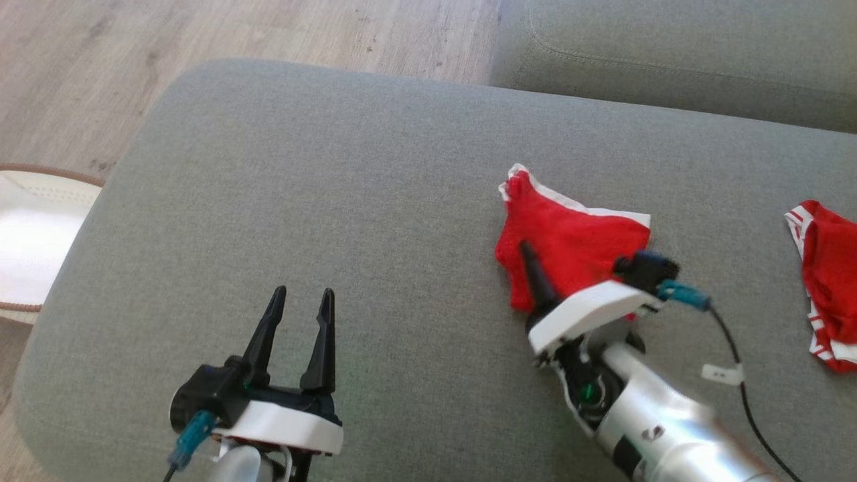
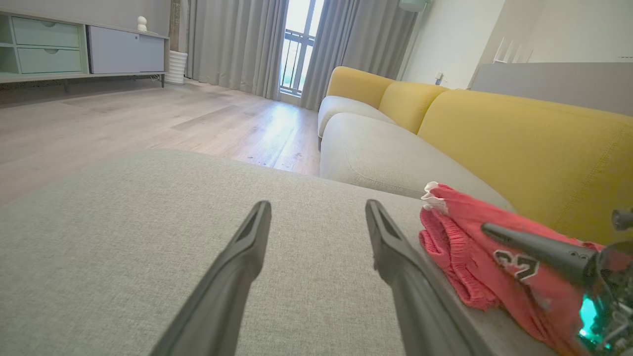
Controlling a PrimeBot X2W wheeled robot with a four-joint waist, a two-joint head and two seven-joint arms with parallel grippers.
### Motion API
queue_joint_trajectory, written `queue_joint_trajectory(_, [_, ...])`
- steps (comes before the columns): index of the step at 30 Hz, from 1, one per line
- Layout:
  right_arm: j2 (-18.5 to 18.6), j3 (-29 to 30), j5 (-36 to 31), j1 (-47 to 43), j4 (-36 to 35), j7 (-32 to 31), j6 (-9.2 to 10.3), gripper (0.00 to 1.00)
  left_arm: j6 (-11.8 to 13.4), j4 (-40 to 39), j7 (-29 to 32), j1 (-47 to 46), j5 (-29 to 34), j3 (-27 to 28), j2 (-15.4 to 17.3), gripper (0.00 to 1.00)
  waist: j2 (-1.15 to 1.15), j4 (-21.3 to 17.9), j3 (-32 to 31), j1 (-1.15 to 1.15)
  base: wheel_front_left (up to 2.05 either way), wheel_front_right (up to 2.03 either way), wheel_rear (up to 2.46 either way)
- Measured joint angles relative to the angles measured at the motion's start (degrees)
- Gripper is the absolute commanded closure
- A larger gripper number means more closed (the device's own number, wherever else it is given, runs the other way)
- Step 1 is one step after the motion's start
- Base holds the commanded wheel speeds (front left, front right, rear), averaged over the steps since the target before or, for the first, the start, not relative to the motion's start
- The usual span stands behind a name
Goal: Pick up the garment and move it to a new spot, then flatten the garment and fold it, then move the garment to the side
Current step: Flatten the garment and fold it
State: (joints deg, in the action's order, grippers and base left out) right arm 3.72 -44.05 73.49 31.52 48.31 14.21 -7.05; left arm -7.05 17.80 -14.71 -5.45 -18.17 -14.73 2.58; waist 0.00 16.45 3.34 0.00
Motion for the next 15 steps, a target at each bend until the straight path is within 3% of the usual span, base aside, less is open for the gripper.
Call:
queue_joint_trajectory(6, [0.0,-9.5,0.2,1.0,0.8,-1.2,0.0,0.0,0.0,0.0,0.0,0.0,0.0,0.0,0.0,0.0,0.0,-0.6,0.4,0.0,0.0,0.0,0.0])
queue_joint_trajectory(10, [0.0,-16.2,3.0,1.3,-1.2,-6.6,0.0,0.0,0.1,-0.1,0.0,0.0,0.0,0.2,0.0,0.0,0.0,-2.0,0.4,0.0,0.0,0.0,0.0])
queue_joint_trajectory(15, [0.0,-16.9,4.9,2.6,-2.2,-5.2,0.0,0.0,0.1,-0.3,0.0,0.0,0.0,0.6,0.0,0.0,0.0,-3.8,0.2,0.0,0.0,0.0,0.0])
